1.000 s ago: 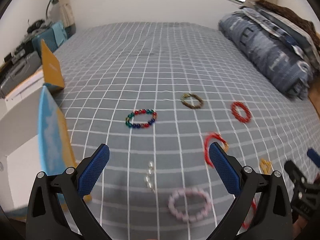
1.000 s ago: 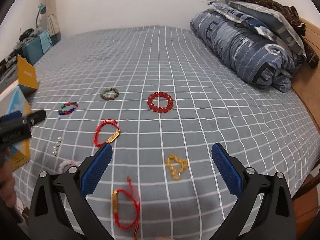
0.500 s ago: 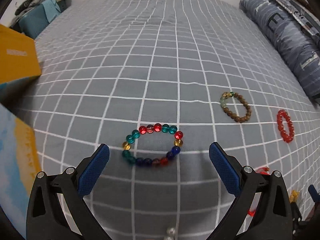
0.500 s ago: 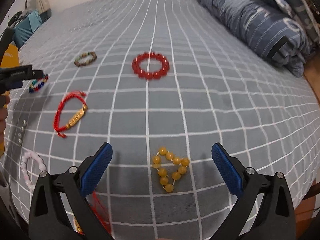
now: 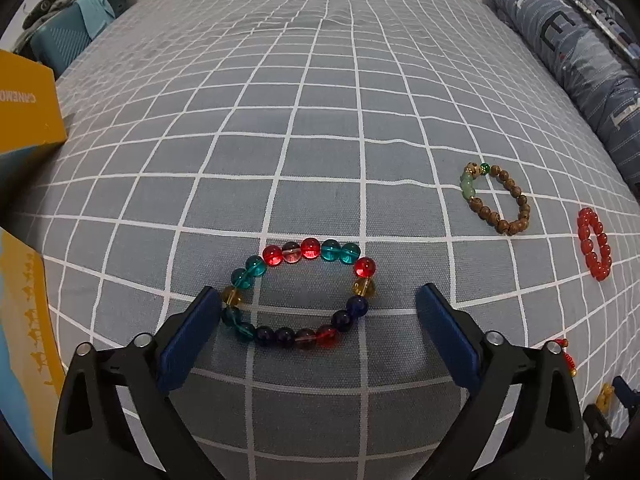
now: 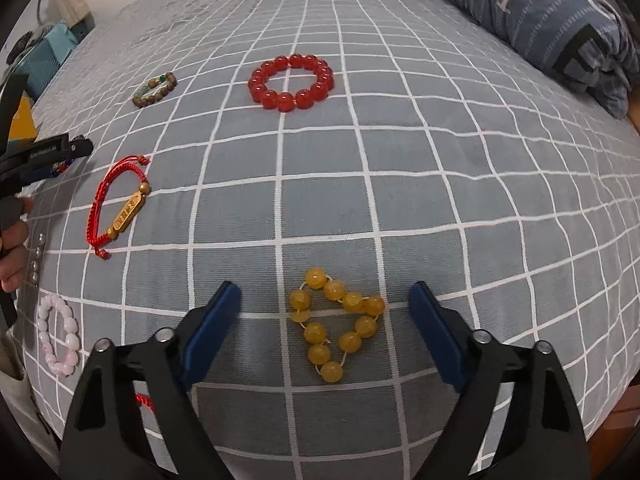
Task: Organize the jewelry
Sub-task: 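Grasp the multicolour bead bracelet with the left tool while the right tool grasps the amber bead bracelet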
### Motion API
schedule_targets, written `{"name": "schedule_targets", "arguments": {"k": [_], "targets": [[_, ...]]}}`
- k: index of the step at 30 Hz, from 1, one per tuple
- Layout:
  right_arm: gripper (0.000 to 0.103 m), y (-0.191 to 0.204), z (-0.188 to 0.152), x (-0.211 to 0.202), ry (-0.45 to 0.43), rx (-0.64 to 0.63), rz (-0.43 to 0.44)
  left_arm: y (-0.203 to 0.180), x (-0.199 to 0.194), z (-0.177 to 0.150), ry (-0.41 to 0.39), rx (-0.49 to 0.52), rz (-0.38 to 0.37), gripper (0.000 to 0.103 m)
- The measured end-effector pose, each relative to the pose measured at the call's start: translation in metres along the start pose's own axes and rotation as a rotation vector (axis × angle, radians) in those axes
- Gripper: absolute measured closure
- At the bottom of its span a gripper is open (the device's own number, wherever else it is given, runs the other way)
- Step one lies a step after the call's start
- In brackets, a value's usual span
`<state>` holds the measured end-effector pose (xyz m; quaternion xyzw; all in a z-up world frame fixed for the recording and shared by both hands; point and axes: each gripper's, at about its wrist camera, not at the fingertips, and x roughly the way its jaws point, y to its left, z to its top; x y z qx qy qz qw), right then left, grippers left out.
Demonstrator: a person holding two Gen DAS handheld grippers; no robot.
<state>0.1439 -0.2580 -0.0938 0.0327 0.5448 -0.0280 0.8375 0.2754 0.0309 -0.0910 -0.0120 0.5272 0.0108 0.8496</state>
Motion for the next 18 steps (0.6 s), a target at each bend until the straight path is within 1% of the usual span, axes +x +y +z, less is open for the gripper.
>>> {"name": "schedule_targets", "arguments": {"k": [1,2,3,4,6,7,8,9,10,11,12,13,14,15,18], "targets": [[0.032,-0.003,0.0,-0.001,0.003,0.013,0.002,0.001,-0.001,0.004,0.001,-0.004,0.005,0.013],[0.035,-0.004,0.0,-0.001,0.004,0.023,0.001,0.003,-0.002,0.002,0.001,-0.003,0.008,0.018],[0.04,-0.007,-0.001,-0.001,0.006,0.033,0.0,0.003,-0.004,0.002,0.001,0.002,0.009,0.022],[0.045,-0.009,-0.001,-0.002,0.008,0.042,-0.003,0.002,-0.005,0.0,0.001,0.004,0.011,0.025],[0.052,-0.011,-0.002,-0.003,0.01,0.052,-0.009,0.003,-0.006,-0.001,-0.001,0.008,0.017,0.034],[0.057,-0.012,-0.002,-0.003,0.011,0.056,-0.013,0.002,-0.007,-0.002,-0.002,0.011,0.018,0.036],[0.067,-0.012,-0.001,-0.003,0.011,0.06,-0.019,0.001,-0.009,-0.002,-0.005,0.016,0.014,0.041],[0.072,-0.013,-0.001,-0.004,0.01,0.064,-0.031,-0.001,-0.01,-0.004,-0.006,0.02,0.011,0.044],[0.083,-0.013,0.0,-0.004,0.01,0.066,-0.044,-0.004,-0.012,-0.006,-0.007,0.023,0.012,0.046],[0.09,-0.013,0.0,-0.004,0.01,0.064,-0.05,-0.006,-0.013,-0.007,-0.006,0.025,0.011,0.05],[0.093,-0.014,-0.001,-0.004,0.009,0.065,-0.053,-0.005,-0.013,-0.007,-0.004,0.026,0.009,0.055],[0.094,-0.016,-0.002,-0.005,0.007,0.074,-0.052,-0.005,-0.014,-0.007,-0.001,0.026,0.008,0.06],[0.094,-0.014,0.001,-0.003,0.005,0.076,-0.052,-0.004,-0.015,-0.007,0.0,0.024,0.004,0.079],[0.094,-0.014,0.0,-0.004,0.0,0.075,-0.052,-0.004,-0.018,-0.008,0.002,0.018,0.001,0.084],[0.095,-0.017,-0.001,-0.008,-0.018,0.087,-0.045,-0.003,-0.022,-0.01,-0.004,0.017,-0.016,0.084]]}}
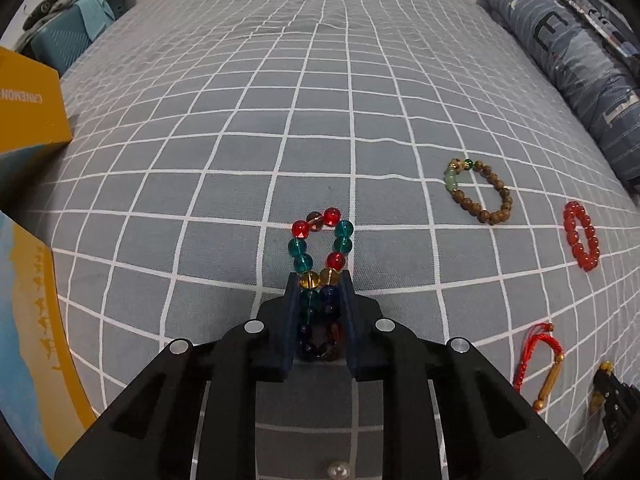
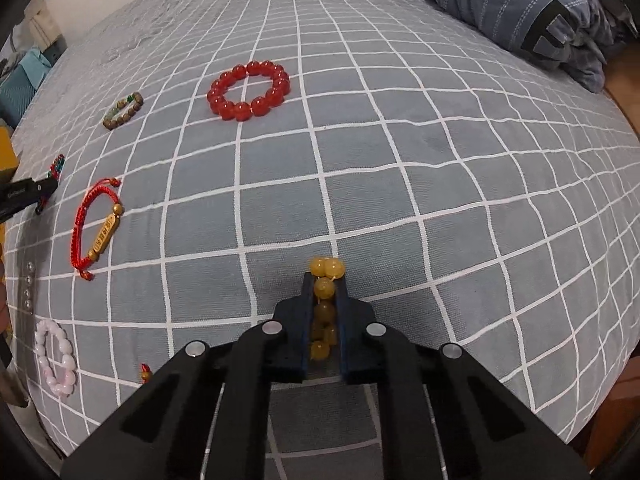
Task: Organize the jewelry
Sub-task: 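Grasp the multicolour bead bracelet with the left tool while the right tool grasps the amber bead bracelet, then carry both held bracelets over to the open white cardboard box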
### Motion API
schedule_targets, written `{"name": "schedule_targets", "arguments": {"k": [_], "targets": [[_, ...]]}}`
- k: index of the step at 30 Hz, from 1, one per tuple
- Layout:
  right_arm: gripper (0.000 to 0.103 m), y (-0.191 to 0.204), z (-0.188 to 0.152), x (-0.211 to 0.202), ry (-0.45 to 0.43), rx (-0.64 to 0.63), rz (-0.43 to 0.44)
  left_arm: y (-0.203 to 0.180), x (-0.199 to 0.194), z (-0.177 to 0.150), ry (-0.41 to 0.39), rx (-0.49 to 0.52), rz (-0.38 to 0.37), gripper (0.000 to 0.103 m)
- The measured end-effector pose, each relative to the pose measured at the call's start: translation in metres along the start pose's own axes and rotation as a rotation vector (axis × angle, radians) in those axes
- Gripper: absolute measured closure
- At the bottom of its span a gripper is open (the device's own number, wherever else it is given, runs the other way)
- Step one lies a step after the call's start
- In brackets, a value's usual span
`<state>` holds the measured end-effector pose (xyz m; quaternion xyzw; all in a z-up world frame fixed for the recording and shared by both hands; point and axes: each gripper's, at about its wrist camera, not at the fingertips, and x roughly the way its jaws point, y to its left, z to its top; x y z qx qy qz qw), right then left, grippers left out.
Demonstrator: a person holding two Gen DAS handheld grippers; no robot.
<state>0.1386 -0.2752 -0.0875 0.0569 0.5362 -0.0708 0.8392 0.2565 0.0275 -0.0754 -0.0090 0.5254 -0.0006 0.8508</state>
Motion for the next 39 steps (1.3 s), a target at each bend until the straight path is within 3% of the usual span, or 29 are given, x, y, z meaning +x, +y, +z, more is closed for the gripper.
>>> {"name": "schedule_targets", "arguments": {"k": [10,12,31,39], "targets": [[0.094,0.006,0.002,-0.012,-0.061,-0.003,0.009,-0.003,-0.018,-0.005,-0.028,0.006,-0.011,0.084],[0.094,0.008,0.001,-0.016,-0.074,-0.009,0.012,-0.003,-0.023,-0.006,-0.032,0.006,-0.014,0.094],[0.094,0.018,-0.005,-0.055,-0.224,-0.057,0.027,-0.004,-0.076,-0.02,-0.122,0.016,-0.039,0.094],[0.094,0.021,-0.008,-0.076,-0.276,-0.067,0.035,-0.002,-0.109,-0.034,-0.203,0.006,-0.047,0.094]]}}
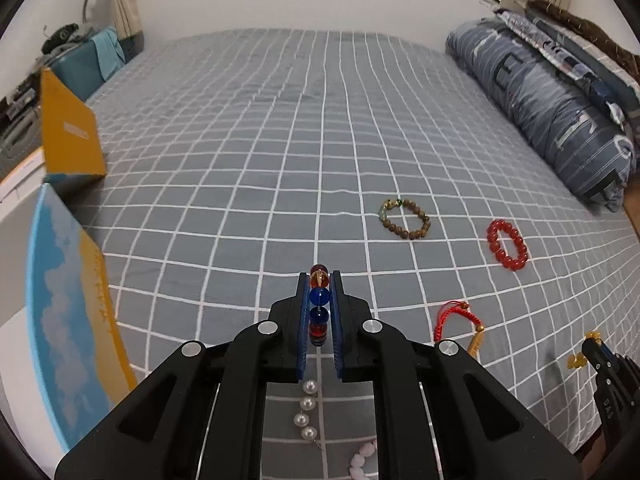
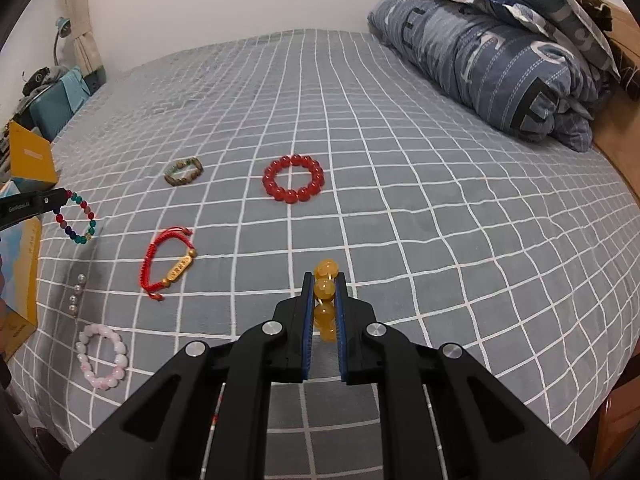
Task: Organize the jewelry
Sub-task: 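Carry both held bracelets over to the open white cardboard box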
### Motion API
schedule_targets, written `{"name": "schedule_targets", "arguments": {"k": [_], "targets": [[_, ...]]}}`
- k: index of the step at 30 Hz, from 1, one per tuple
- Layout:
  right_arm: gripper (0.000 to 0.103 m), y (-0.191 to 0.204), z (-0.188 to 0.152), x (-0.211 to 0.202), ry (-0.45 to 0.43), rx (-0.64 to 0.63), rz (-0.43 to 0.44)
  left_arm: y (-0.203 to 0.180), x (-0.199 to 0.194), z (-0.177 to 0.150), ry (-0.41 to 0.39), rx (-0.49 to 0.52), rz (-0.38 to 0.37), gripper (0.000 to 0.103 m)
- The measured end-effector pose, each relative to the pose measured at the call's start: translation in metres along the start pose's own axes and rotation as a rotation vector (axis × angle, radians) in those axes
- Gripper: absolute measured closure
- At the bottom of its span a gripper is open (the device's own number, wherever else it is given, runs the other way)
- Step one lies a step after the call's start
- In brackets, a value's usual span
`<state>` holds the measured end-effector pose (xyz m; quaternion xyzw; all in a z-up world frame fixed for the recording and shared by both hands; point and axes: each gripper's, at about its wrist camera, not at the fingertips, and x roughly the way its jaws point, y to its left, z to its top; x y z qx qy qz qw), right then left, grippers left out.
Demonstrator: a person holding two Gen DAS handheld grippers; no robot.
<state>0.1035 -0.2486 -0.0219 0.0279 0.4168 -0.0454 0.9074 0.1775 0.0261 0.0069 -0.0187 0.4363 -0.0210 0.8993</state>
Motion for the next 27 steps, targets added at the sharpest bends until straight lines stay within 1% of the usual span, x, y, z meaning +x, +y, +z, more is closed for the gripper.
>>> {"name": "schedule_targets", "arguments": {"k": [7,18,27], "targets": [[0.094,0.003,0.002,-0.021,-0.033,0.002,0.005,-0.002,-0.028,-0.012,-0.031,0.002,-0.006,0.094],[0.094,0.013,0.002,-0.053,-0.061,-0.004,0.024,0.001,-0.078,-0.022,-0.082,0.009,-0.003,0.094],[0.094,0.022,0.002,-0.073,-0.071,-0.003,0.042,0.009,-0.112,-0.03,-0.104,0.013,0.021,0.094]]}}
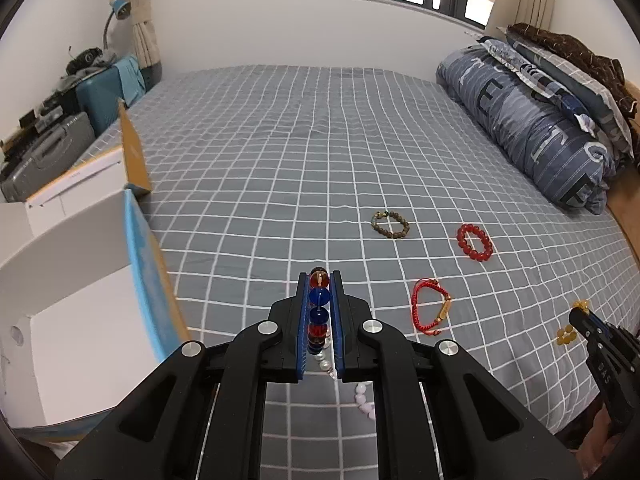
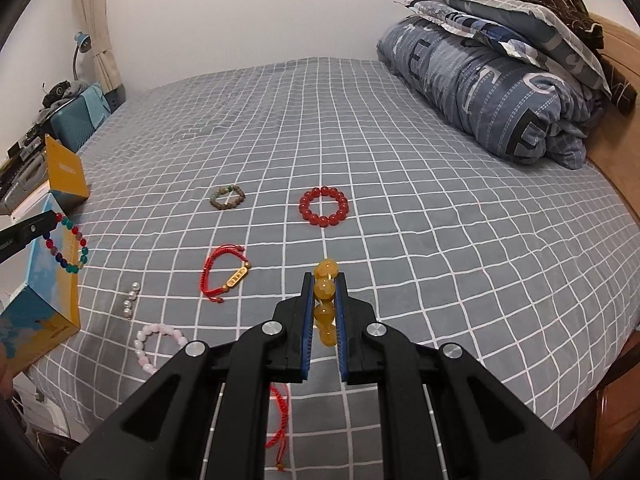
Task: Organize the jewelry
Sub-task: 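Carry both held bracelets over to the open white cardboard box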
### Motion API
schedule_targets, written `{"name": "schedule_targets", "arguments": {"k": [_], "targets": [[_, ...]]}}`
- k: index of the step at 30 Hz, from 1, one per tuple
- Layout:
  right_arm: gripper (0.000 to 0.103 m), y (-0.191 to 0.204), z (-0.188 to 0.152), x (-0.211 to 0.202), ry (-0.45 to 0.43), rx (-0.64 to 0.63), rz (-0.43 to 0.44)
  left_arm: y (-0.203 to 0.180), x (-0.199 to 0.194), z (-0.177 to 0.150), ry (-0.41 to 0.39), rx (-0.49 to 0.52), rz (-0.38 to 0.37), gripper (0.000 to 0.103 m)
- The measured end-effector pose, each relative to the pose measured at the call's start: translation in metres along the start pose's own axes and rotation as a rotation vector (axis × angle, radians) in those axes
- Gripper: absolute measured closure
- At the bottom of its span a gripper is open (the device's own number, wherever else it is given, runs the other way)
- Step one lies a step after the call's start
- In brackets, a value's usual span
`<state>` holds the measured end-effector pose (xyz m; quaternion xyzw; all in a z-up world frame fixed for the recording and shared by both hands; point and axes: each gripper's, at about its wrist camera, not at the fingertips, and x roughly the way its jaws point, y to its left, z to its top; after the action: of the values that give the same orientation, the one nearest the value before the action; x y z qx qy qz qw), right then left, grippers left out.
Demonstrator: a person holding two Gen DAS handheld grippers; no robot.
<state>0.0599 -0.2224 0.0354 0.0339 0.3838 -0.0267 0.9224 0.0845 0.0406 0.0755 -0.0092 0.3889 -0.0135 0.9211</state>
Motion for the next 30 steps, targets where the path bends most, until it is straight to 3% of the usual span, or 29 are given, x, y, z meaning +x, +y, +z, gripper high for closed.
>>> {"name": "schedule_targets", "arguments": {"k": [12,20,30], "targets": [[0.094,0.049,0.004,-0.019,-0.03,-0.044,0.073,0.04,-0.046,-0.003,-0.027,-0.029,0.065,0.094],[0.094,0.109,0.018,-0.029,-0.047,-0.107,0.143,0.081,-0.073,-0.004,-0.057,-0.074,0.127,0.094],[0.094,0.207,0.037,-0.04,-0.055,-0.207,0.261,0.159,-0.103,-0.008,-0.081,-0.173,0.222,0.093]]}}
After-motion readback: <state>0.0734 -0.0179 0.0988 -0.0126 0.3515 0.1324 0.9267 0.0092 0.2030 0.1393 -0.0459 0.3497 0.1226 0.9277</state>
